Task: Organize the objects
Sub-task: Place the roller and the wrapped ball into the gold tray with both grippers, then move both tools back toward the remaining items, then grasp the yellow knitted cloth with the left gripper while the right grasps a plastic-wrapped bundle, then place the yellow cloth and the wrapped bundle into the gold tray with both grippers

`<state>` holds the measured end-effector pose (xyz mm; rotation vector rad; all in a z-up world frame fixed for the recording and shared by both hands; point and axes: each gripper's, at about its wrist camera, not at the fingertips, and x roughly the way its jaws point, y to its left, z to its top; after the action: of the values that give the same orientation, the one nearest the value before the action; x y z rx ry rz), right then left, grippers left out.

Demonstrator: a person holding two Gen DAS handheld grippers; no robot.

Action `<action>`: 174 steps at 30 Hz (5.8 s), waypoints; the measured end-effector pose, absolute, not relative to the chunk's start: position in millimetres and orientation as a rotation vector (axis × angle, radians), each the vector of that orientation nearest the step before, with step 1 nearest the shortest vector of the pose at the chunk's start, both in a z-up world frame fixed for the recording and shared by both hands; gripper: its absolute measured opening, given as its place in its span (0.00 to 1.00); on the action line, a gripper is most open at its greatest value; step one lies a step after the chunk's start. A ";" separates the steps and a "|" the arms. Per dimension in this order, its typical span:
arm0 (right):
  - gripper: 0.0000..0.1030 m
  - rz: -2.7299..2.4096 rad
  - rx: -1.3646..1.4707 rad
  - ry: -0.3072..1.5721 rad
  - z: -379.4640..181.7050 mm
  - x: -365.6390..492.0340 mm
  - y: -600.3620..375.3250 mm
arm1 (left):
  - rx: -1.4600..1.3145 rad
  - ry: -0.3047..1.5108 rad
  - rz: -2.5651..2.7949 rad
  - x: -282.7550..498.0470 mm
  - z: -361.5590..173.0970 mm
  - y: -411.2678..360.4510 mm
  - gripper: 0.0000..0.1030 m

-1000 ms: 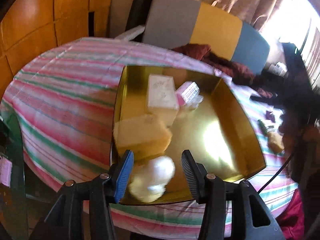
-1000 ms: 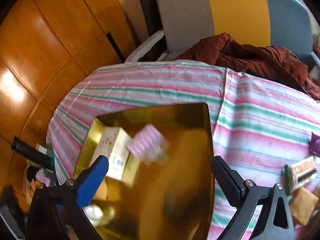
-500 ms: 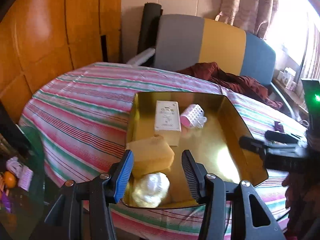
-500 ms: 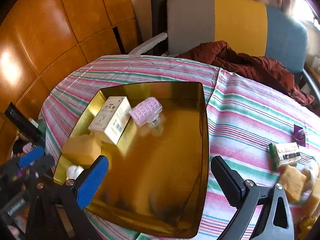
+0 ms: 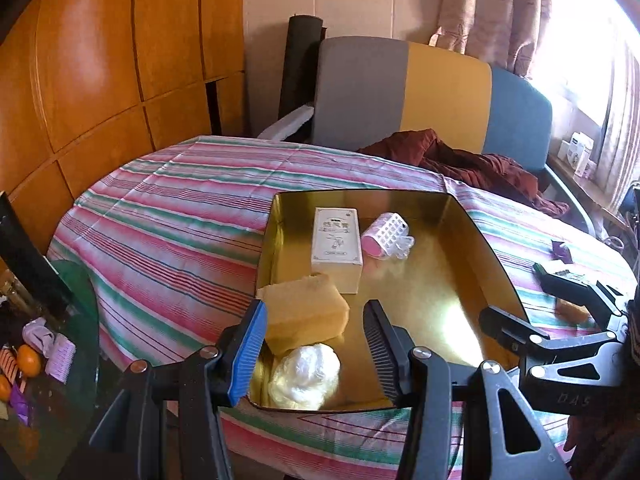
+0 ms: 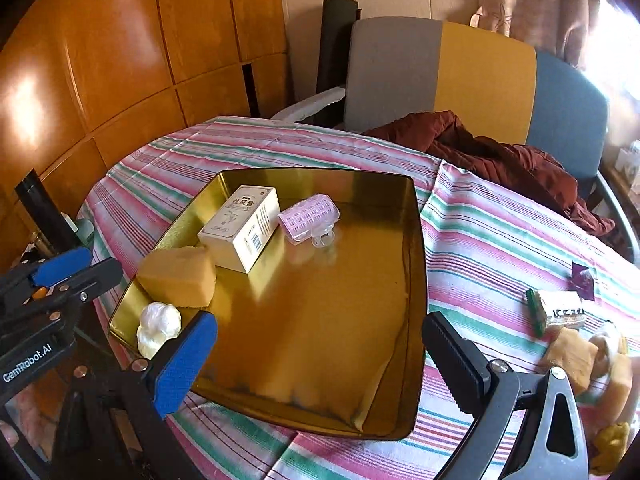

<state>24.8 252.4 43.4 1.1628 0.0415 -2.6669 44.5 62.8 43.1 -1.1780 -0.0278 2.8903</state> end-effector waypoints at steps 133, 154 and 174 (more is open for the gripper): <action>0.65 -3.242 1.546 -0.936 18.9 156.4 680.6 | -1.463 0.049 1.758 36.5 -54.8 426.5 0.56; 0.65 -3.179 1.195 -0.713 48.5 140.7 629.6 | -1.302 0.112 1.915 34.8 -18.4 354.2 0.33; 0.65 -2.763 1.121 -0.376 64.5 64.7 429.7 | -1.299 -0.236 2.410 7.2 9.9 102.0 0.33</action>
<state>64.7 429.7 64.5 1.1212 -0.3757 -2.7629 7.2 102.0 9.9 -1.2987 -0.2361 2.4097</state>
